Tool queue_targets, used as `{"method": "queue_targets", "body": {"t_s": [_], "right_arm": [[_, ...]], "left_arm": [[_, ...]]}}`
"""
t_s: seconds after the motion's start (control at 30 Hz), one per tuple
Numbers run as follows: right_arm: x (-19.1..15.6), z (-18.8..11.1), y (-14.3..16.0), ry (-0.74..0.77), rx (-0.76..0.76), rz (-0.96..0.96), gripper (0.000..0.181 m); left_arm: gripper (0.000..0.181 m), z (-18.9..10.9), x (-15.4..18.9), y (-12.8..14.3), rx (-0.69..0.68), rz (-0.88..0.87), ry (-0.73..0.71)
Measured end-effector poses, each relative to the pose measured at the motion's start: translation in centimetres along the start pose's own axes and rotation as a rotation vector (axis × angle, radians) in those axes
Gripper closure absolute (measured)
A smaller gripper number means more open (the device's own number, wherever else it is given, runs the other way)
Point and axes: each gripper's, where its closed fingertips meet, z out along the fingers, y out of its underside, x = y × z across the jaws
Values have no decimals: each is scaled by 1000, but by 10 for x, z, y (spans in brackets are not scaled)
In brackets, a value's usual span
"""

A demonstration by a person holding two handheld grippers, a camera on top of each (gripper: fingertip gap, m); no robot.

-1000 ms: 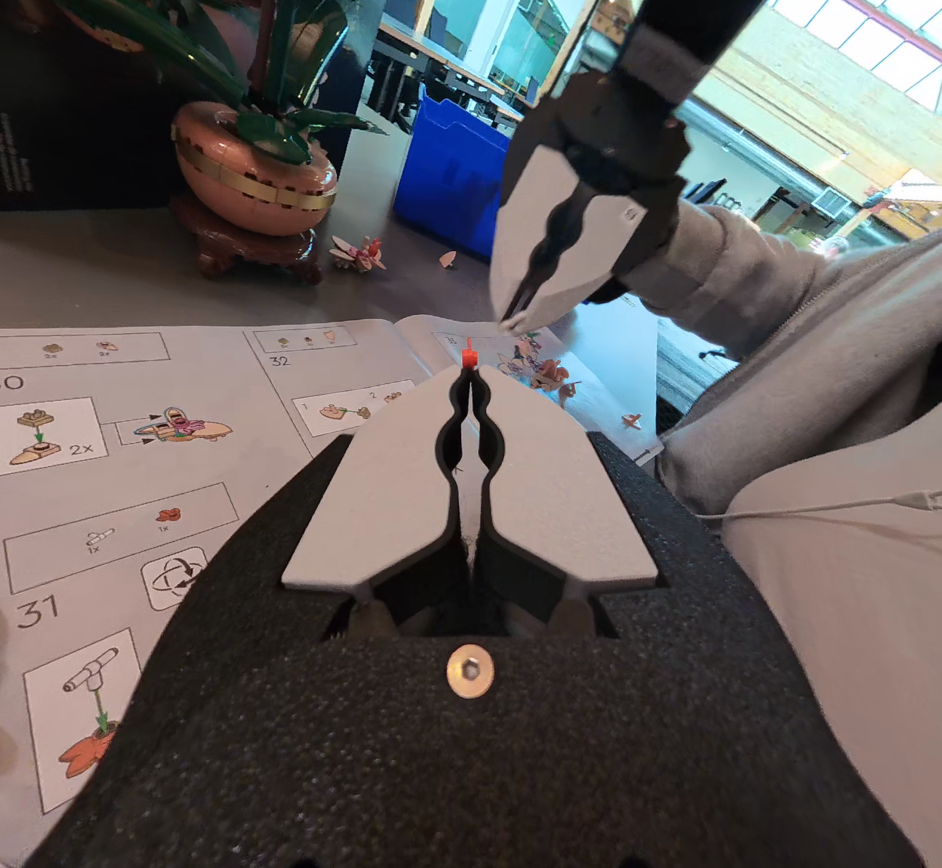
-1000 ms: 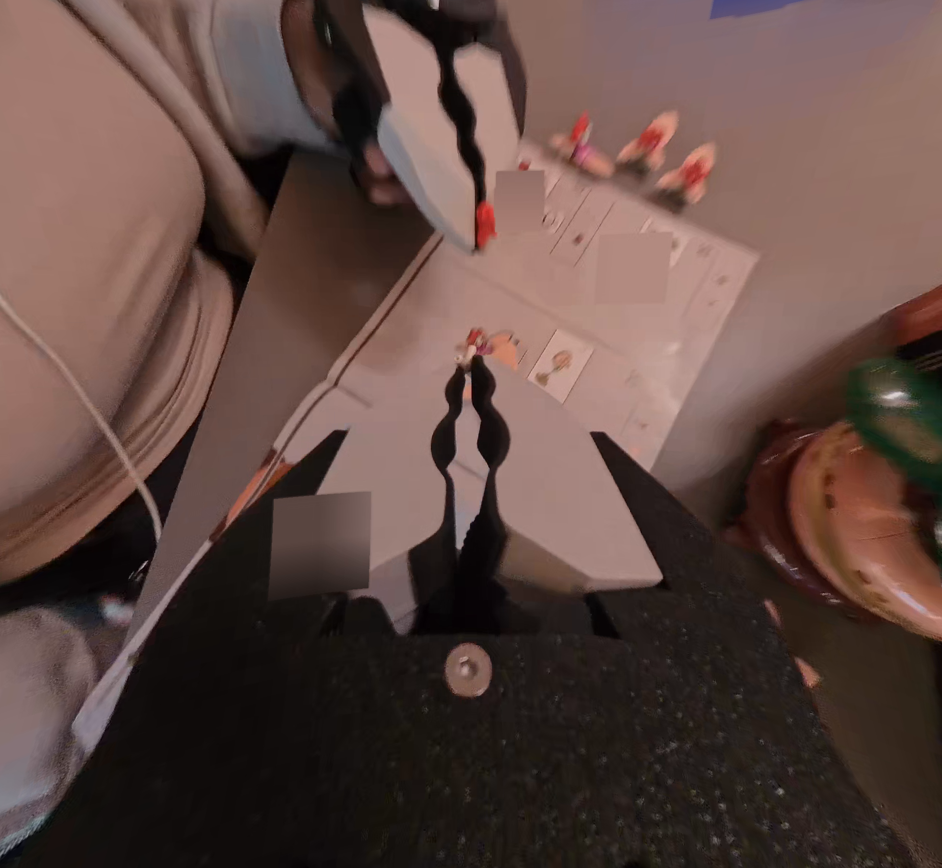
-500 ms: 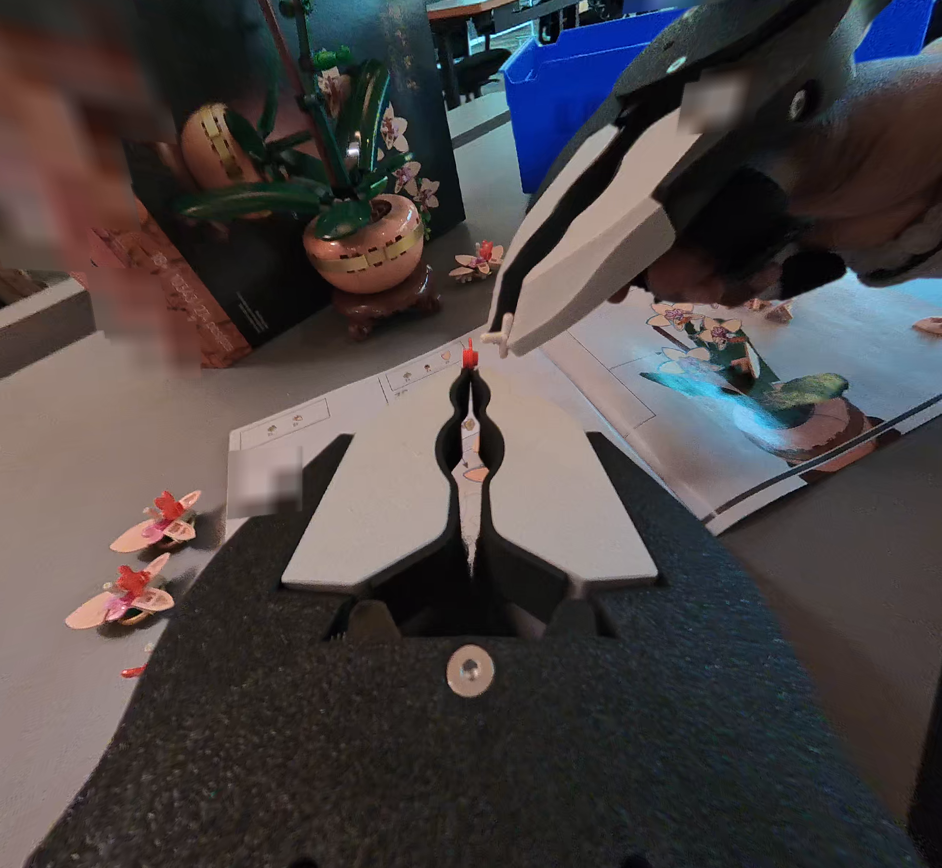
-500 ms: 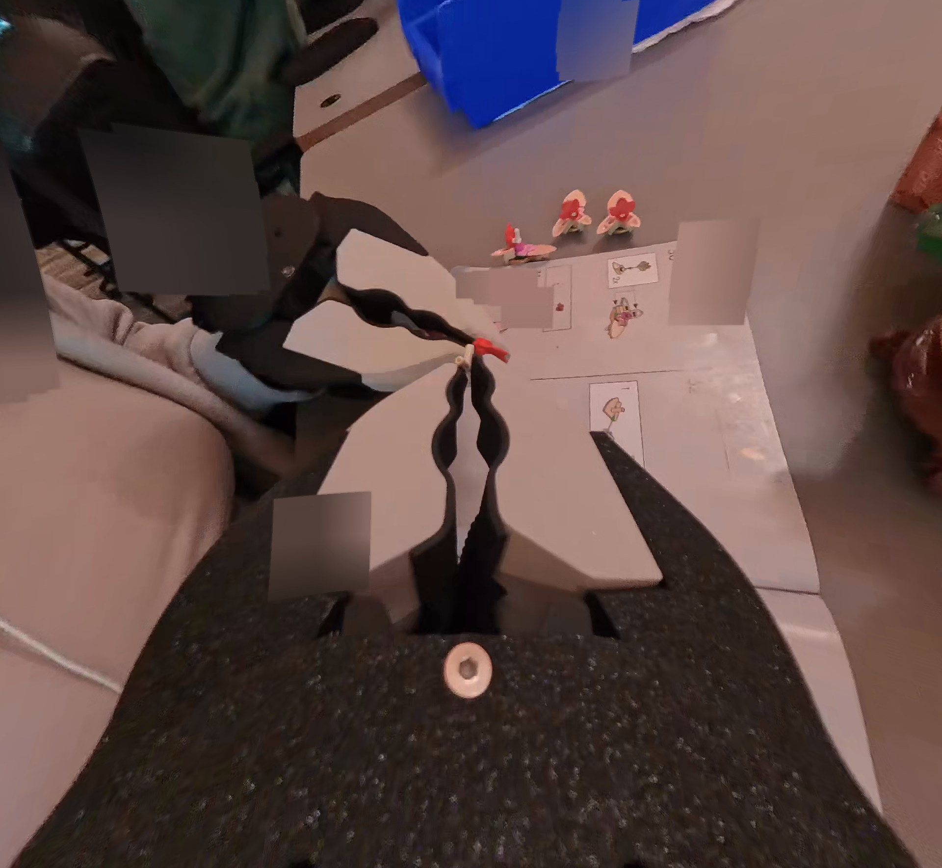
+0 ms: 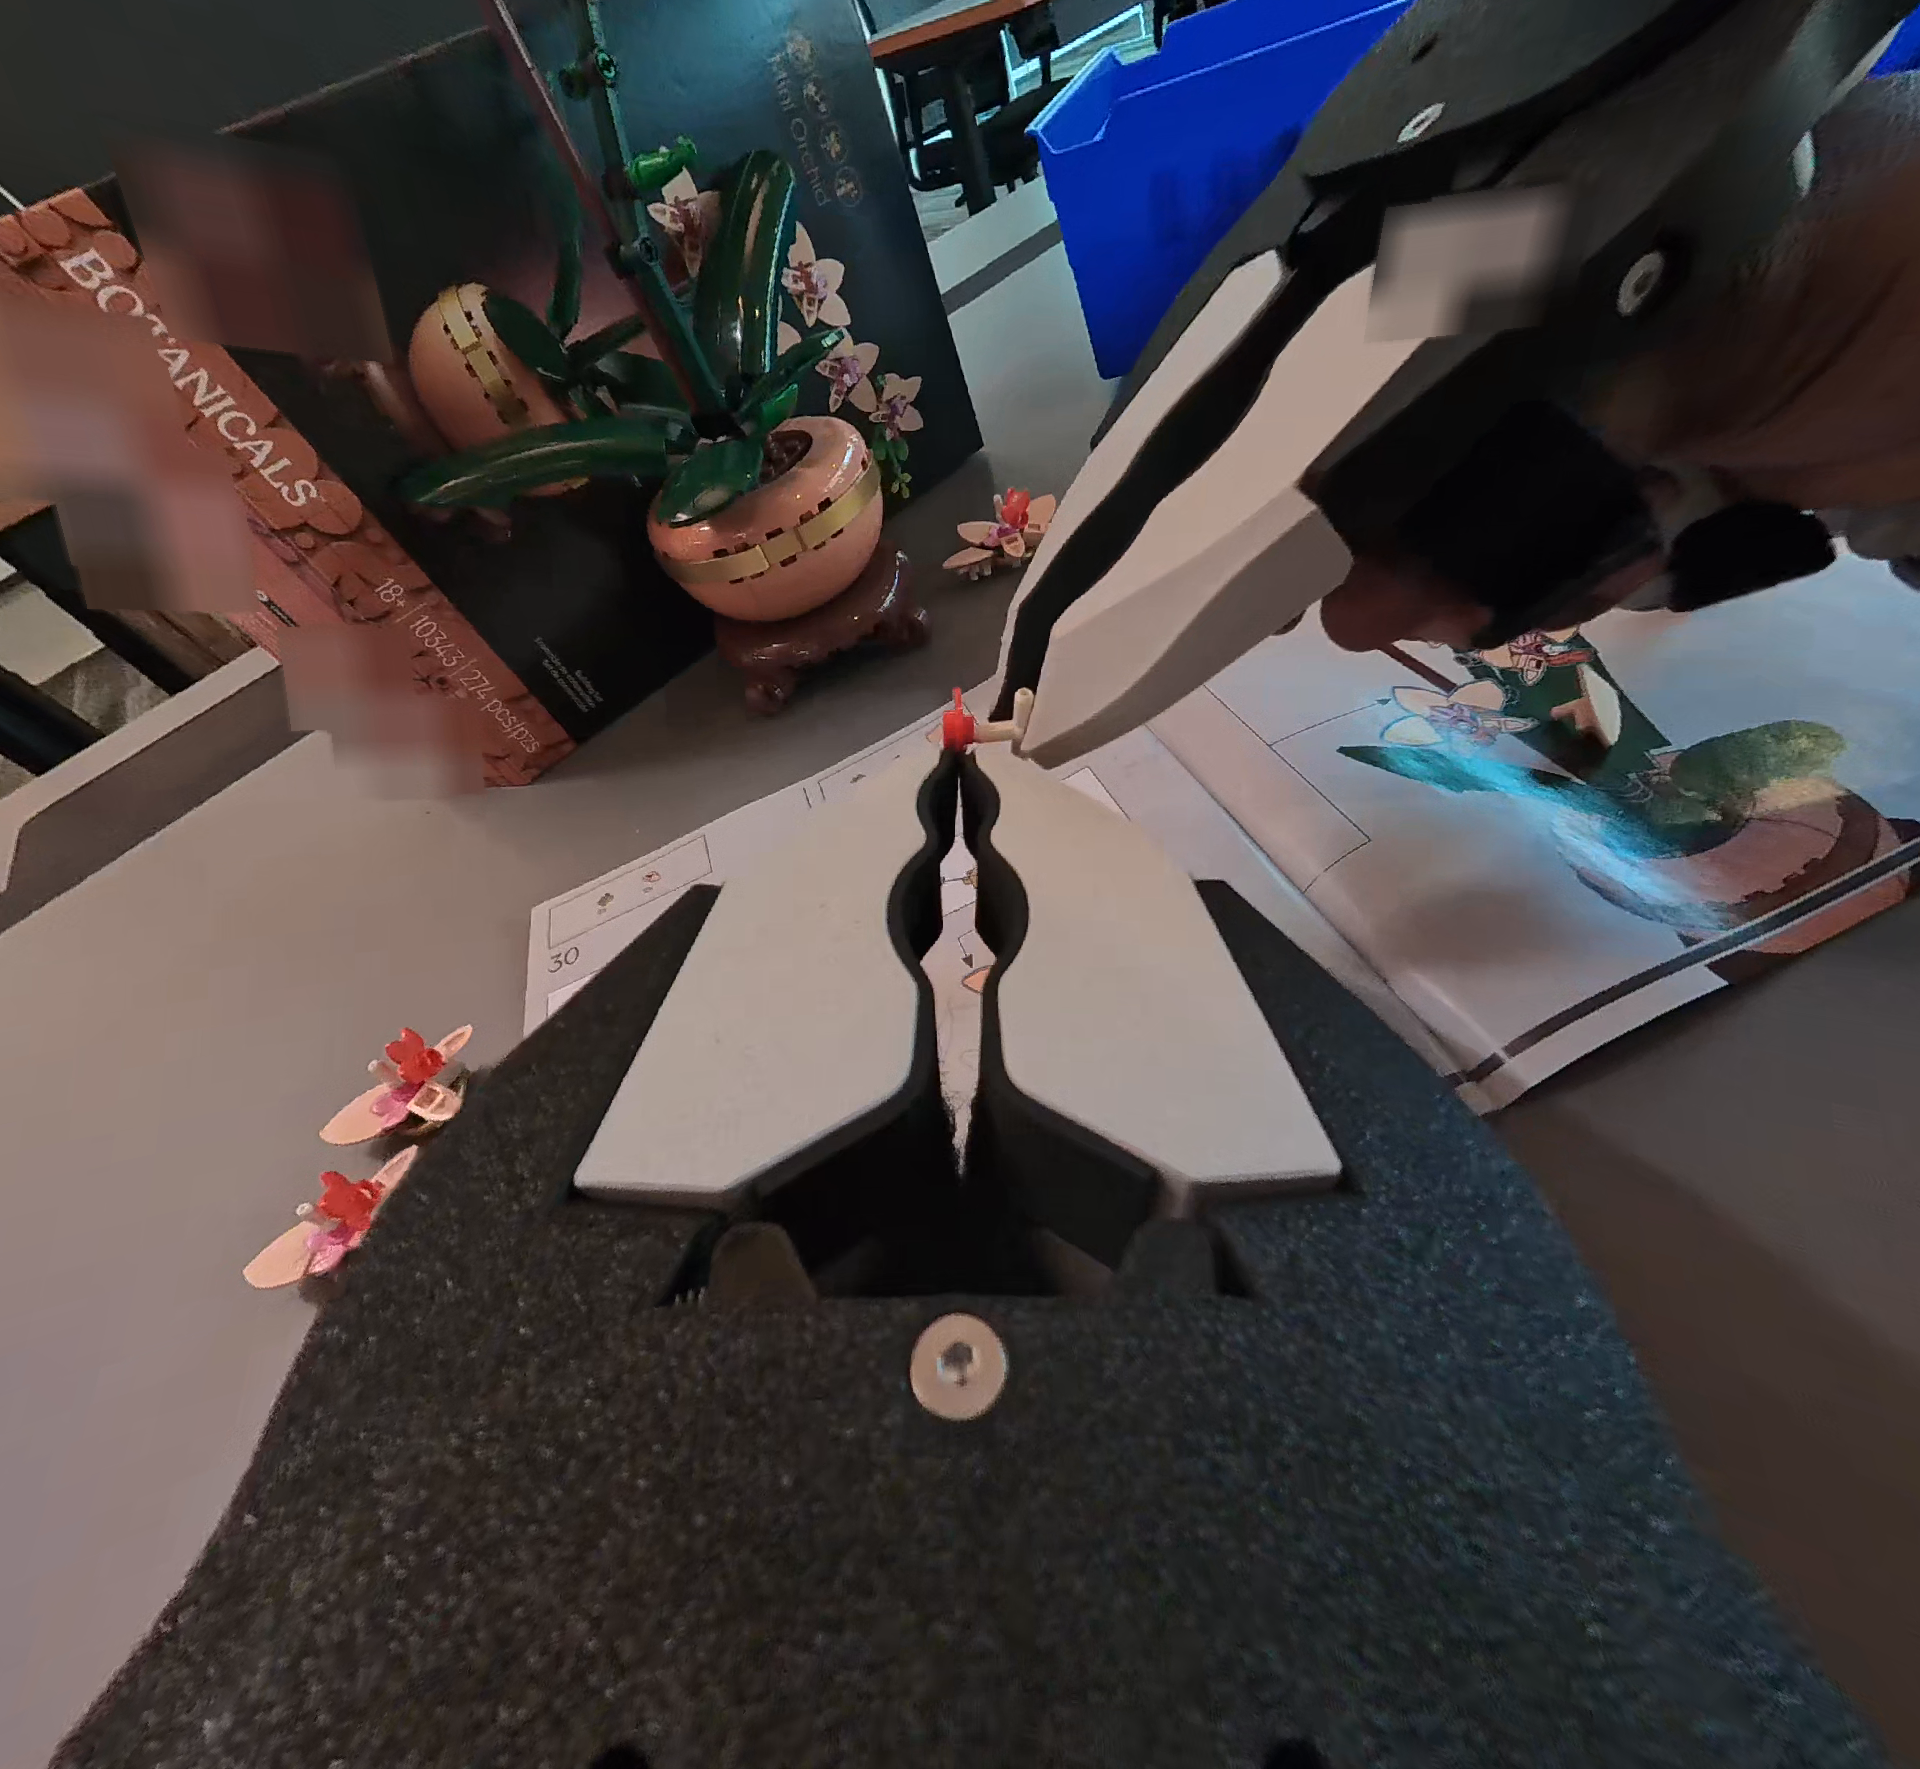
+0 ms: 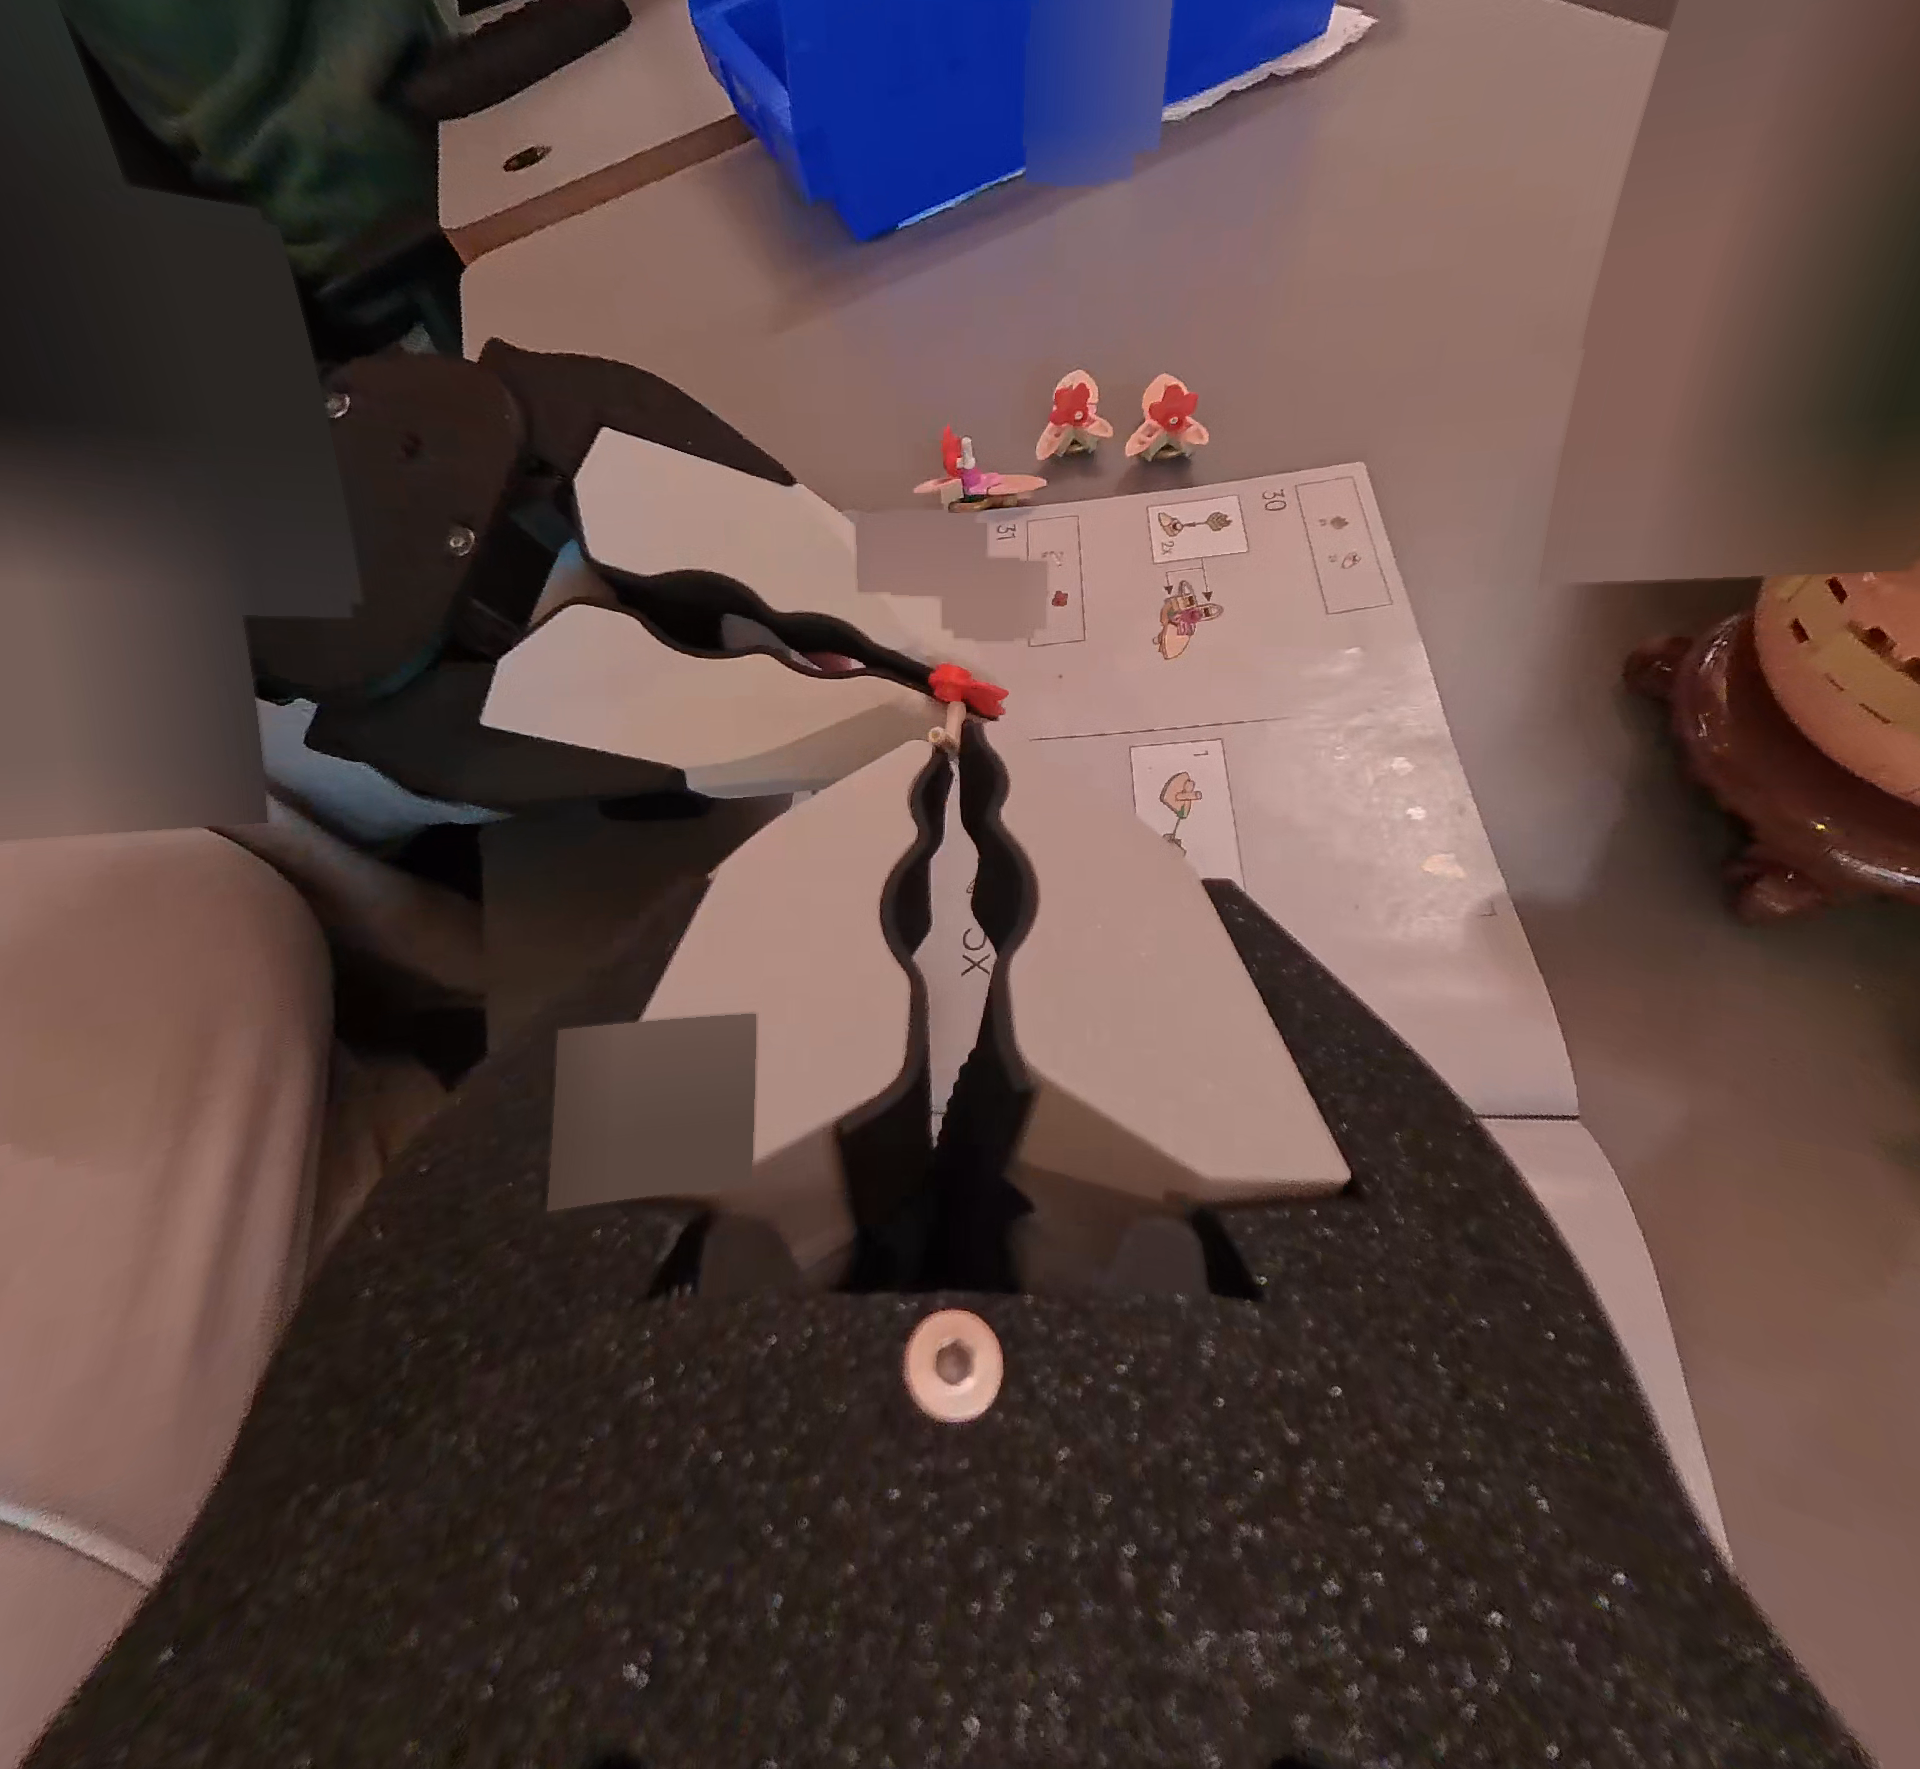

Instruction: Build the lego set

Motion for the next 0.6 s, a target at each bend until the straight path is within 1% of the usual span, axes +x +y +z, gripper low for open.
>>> {"method": "queue_targets", "body": {"t_s": [0.2,0.33,0.43,0.6], "right_arm": [[0,0,2,42,0,-45,179],[1,1,1,111,-4,-143,179],[4,1,0,212,-20,-267,179],[7,2,1,379,-87,-471,178]], "left_arm": [[181,1,2,4,-28,-4,0],[181,1,2,4,-44,-24,-4],[181,2,2,5,-62,-65,-8],[181,3,4,10,-104,-168,10]]}}
